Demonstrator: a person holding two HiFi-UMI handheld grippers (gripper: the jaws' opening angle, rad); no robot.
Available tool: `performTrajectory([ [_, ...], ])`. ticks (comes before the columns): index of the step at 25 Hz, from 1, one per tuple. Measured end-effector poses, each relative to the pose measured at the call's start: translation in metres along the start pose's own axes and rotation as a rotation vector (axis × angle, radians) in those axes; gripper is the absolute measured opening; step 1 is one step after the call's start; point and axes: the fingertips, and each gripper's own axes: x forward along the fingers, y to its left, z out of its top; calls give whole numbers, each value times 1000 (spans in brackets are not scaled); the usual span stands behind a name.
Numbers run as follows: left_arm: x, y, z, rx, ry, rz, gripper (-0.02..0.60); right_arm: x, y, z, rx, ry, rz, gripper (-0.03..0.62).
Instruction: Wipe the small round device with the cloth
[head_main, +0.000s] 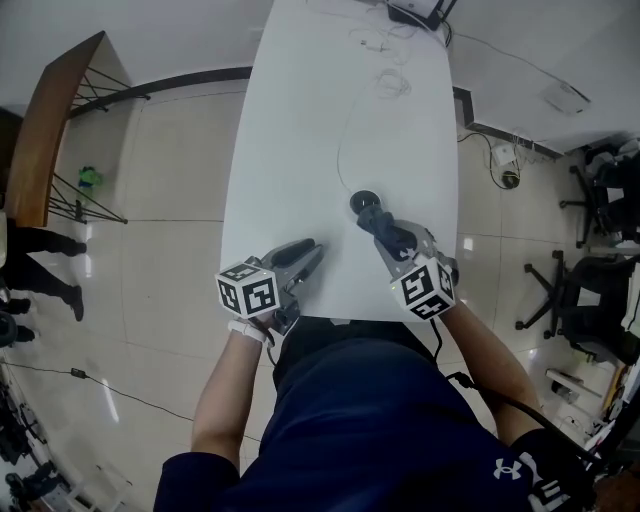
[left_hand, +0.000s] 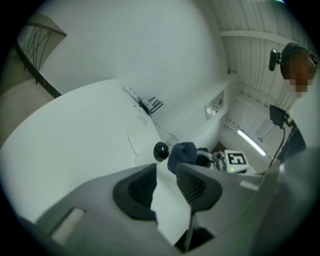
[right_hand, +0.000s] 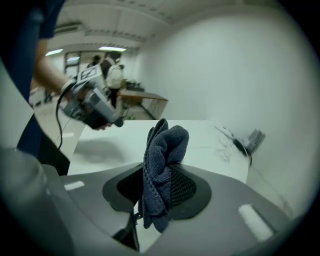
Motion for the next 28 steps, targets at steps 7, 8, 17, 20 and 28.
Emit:
performTrajectory([
  [7,-9,-2,7,-62,-55,-18,121,66,64,-12,-608,150,20,120],
  [8,-11,-1,7,-69,-60,-20,119,68,65,-17,-629,159,35,120],
  [17,-15,10,3,-107,-93,18,114,56,26,-75,-940,207,65,120],
  [20,-16,9,6,-122,-128,36,114,56,-3,-95,-1075,214,62,120],
  [28,-51,17,-4,-195,-252,114,114,67,-125,-81,-718,298,152,120],
])
